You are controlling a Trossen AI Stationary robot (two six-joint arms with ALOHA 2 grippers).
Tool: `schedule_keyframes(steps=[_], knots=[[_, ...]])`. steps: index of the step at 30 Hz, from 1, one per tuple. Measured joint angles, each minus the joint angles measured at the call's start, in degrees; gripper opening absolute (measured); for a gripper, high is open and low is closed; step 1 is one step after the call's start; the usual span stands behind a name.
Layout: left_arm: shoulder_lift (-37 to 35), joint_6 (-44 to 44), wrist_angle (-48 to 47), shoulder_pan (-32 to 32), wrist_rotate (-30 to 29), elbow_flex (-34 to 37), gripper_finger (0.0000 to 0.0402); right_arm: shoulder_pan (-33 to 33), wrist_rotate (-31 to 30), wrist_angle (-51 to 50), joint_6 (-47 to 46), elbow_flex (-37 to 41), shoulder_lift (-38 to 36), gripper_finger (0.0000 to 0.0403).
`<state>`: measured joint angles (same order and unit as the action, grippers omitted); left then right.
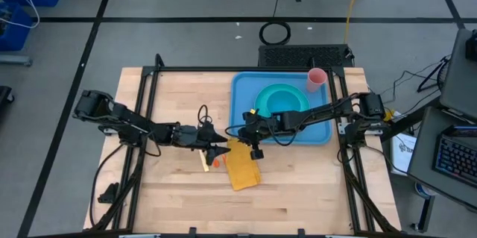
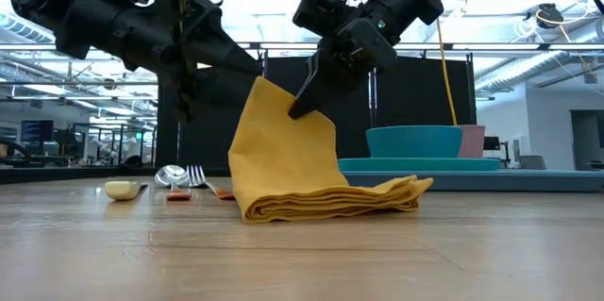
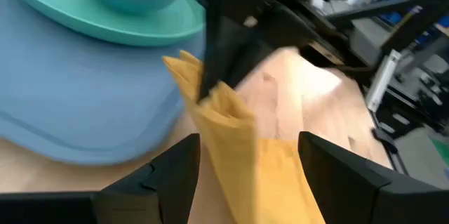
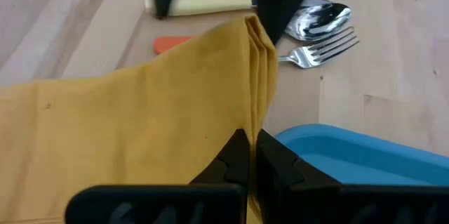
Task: Set up tray
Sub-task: Put the orange napkin onto the blue tray
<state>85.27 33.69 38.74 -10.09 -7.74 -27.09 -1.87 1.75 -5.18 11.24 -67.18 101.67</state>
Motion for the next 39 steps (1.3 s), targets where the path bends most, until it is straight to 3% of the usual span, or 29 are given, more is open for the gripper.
schedule_keyframes(steps=[18,23,30,39], knots=[[0.0,-0.8,-1.2,0.7,-3.0,0.0,0.0236,-0.1,2.7,3.4,0.4,0.0,0.0,0.0000],[0.0,-1.6,-1.3,0.9,-3.2,0.0,0.0170,-0.1,2.6,3.5,0.4,0.0,0.0,0.0000],[0.0,-4.3,-1.3,1.8,-3.4,0.0,0.0018,-0.1,2.6,3.7,0.4,0.0,0.0,0.0001],[0.0,-5.9,-1.5,5.2,-2.1,0.0,0.0006,-0.1,1.8,3.9,0.4,0.0,0.0,0.0009]])
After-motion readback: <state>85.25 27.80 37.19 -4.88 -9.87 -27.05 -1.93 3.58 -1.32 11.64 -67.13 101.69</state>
